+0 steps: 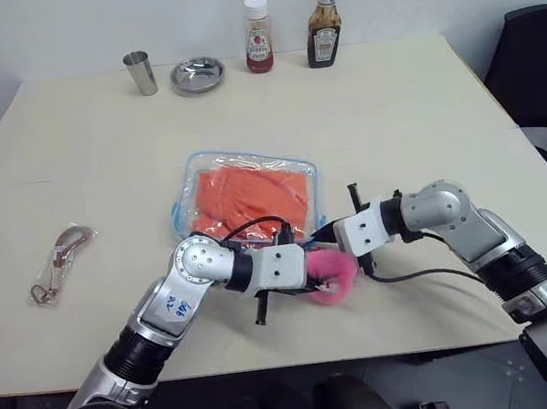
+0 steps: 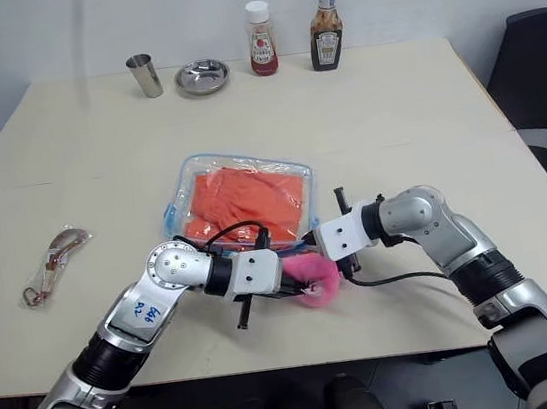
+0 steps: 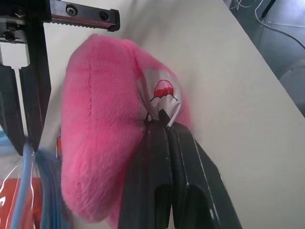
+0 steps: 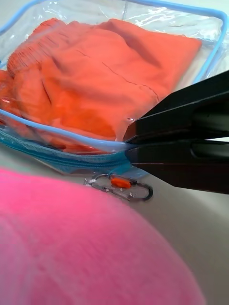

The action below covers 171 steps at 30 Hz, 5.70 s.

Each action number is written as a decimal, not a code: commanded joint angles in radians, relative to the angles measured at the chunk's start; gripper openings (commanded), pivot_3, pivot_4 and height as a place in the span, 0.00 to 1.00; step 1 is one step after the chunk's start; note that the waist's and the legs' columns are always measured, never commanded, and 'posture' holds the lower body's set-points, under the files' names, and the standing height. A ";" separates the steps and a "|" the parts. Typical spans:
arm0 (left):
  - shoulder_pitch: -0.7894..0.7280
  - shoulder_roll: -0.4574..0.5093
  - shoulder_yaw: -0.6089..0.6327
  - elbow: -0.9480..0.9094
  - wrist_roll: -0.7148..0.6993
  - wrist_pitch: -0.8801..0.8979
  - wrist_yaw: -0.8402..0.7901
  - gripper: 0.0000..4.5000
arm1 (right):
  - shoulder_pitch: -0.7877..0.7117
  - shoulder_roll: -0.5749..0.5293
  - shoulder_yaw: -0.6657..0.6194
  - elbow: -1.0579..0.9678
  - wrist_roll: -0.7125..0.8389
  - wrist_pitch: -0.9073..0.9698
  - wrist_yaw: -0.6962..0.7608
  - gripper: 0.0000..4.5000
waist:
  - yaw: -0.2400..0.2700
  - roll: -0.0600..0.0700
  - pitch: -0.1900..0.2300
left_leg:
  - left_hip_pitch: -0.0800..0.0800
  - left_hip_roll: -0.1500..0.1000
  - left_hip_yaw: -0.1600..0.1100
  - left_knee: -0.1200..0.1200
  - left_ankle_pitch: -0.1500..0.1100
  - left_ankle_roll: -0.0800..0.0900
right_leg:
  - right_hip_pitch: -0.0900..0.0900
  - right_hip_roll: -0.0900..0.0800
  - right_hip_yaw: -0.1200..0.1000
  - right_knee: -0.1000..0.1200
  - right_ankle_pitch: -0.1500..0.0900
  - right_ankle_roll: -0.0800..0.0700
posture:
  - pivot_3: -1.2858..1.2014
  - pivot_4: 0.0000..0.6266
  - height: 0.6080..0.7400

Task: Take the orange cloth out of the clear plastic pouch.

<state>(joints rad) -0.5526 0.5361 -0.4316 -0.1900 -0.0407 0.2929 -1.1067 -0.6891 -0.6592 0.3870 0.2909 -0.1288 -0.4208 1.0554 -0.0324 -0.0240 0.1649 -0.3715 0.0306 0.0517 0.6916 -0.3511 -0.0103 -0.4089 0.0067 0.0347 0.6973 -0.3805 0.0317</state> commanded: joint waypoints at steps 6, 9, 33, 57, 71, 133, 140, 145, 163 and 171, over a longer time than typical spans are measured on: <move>0.106 0.175 0.240 -0.182 -0.204 0.202 -0.043 0.00 | -0.084 -0.057 -0.054 0.130 -0.017 -0.111 -0.007 0.00 | -0.011 0.001 0.001 | 0.000 0.000 0.000 0.000 0.000 0.000 | 0.000 0.000 0.000 0.000 0.000 0.000 | 0.52 0.24 1.00; 0.157 0.231 0.322 -0.220 -0.262 0.259 -0.032 0.00 | -0.094 -0.074 -0.062 0.156 -0.012 -0.148 -0.005 0.00 | -0.014 0.001 0.001 | 0.000 0.000 0.000 0.000 0.000 0.000 | 0.000 0.000 0.000 0.000 0.000 0.000 | 0.52 0.24 1.00; 0.434 0.422 0.813 -0.047 -0.415 0.356 0.086 0.00 | -0.023 -0.193 -0.113 0.217 0.027 -0.409 -0.017 0.00 | -0.024 0.003 0.002 | 0.001 0.000 0.000 -0.002 0.000 0.000 | 0.001 0.000 -0.001 -0.001 0.000 0.000 | 0.52 0.24 1.00; -0.165 0.360 0.509 -0.100 -0.514 0.436 0.128 0.59 | 0.242 -0.250 -0.301 -0.436 0.461 0.485 0.067 0.72 | 0.014 0.002 0.002 | 0.000 -0.002 -0.004 -0.001 -0.001 0.001 | 0.005 -0.001 -0.002 -0.002 0.001 0.001 | 0.52 0.24 1.00; -0.138 0.392 0.104 -0.015 -0.009 -0.178 -0.094 0.59 | 0.380 -0.240 -0.367 -0.617 0.462 0.623 0.014 0.72 | -0.015 0.001 0.002 | 0.000 -0.001 -0.003 -0.002 0.001 -0.001 | -0.001 0.002 0.003 0.000 0.001 0.001 | 0.52 0.24 1.00; 0.048 0.150 0.387 -0.078 -0.264 0.274 0.165 0.00 | 0.301 0.034 -0.167 -0.502 0.243 0.655 -0.220 0.32 | 0.003 0.001 0.002 | -0.001 -0.002 -0.005 0.000 0.001 -0.001 | 0.000 0.001 0.001 0.000 0.001 0.001 | 0.52 0.24 1.00; 0.044 0.157 0.385 -0.076 -0.259 0.275 0.172 0.00 | 0.298 0.064 -0.166 -0.504 0.233 0.632 -0.212 0.32 | 0.002 0.001 0.002 | -0.001 -0.001 -0.005 0.000 0.001 -0.001 | 0.000 0.001 0.001 0.001 0.001 0.001 | 0.52 0.24 1.00; 0.050 0.160 0.382 -0.092 -0.262 0.281 0.172 0.00 | 0.279 0.078 -0.149 -0.445 0.147 0.574 -0.261 0.36 | 0.002 0.001 0.002 | -0.001 -0.001 -0.005 0.000 0.001 -0.001 | 0.000 0.001 0.001 0.001 0.001 0.001 | 0.52 0.24 1.00; 0.049 0.156 0.382 -0.107 -0.264 0.290 0.177 0.00 | 0.189 0.147 -0.057 -0.305 -0.062 0.453 -0.329 0.65 | -0.001 0.001 0.002 | -0.001 -0.001 -0.005 0.000 0.001 -0.001 | -0.001 0.001 0.001 0.001 0.001 0.001 | 0.52 0.24 1.00; 0.041 0.154 0.378 -0.098 -0.263 0.284 0.175 0.00 | 0.121 0.156 -0.002 -0.163 -0.214 0.458 -0.384 0.65 | -0.003 0.001 0.002 | -0.001 -0.001 -0.005 0.000 0.001 -0.001 | -0.001 0.001 0.001 0.001 0.001 0.001 | 0.52 0.24 1.00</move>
<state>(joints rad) -0.4949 0.6840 -0.0584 -0.2630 -0.2932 0.5877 -0.9312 -0.5687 -0.4995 0.3727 0.0954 -0.3034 0.0263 0.6817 -0.0357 -0.0227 0.1672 -0.3721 0.0292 0.0471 0.6920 -0.3504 -0.0113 -0.4094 0.0078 0.0359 0.6984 -0.3798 0.0328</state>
